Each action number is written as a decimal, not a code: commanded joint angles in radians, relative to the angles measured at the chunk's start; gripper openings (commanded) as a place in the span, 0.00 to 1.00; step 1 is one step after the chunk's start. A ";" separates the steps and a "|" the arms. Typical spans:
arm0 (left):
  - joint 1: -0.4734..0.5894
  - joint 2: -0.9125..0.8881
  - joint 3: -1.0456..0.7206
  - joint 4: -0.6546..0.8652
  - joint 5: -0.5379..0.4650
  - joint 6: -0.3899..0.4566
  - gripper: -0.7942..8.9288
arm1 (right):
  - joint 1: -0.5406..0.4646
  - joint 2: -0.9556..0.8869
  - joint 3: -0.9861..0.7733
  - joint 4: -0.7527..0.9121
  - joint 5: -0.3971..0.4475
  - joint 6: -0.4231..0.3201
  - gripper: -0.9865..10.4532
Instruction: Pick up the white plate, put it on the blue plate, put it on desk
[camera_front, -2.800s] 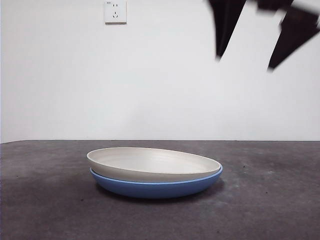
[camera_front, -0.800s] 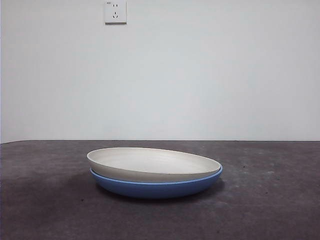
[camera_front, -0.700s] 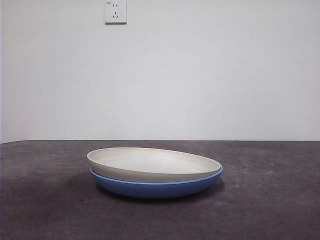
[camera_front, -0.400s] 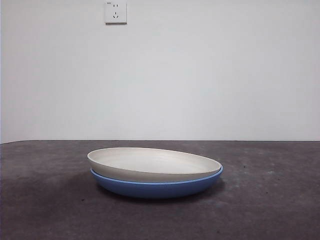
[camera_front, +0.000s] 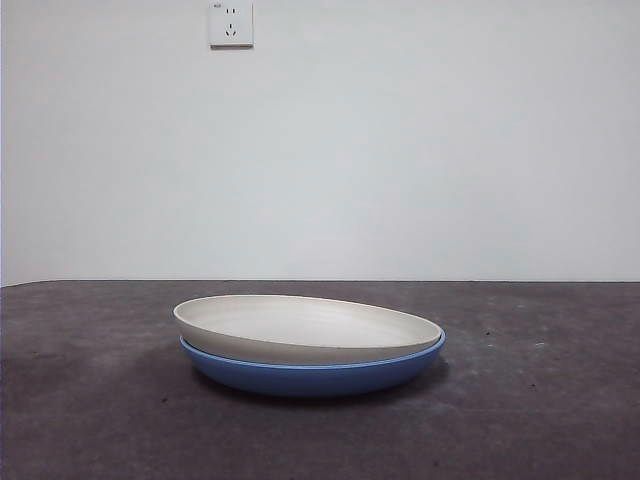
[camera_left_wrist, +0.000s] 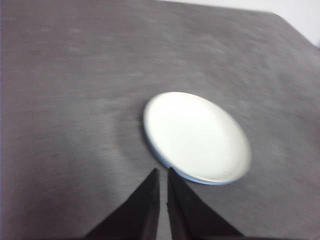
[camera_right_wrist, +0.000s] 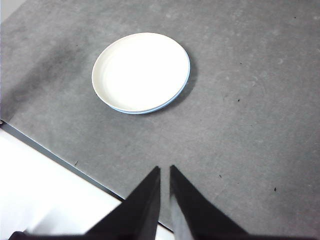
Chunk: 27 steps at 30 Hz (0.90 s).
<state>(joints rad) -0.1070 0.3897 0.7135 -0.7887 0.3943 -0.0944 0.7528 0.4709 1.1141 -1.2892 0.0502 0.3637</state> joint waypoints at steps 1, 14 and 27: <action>0.063 -0.076 -0.107 0.109 -0.032 0.085 0.11 | 0.011 0.004 0.010 0.014 0.003 0.003 0.11; 0.159 -0.333 -0.606 0.539 -0.225 0.176 0.11 | 0.011 0.004 0.010 0.014 0.003 0.003 0.11; 0.134 -0.386 -0.703 0.599 -0.400 0.082 0.11 | 0.011 0.004 0.010 0.018 0.003 0.003 0.11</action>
<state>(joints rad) 0.0280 0.0048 0.0330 -0.1856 -0.0021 -0.0017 0.7528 0.4709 1.1141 -1.2816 0.0505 0.3637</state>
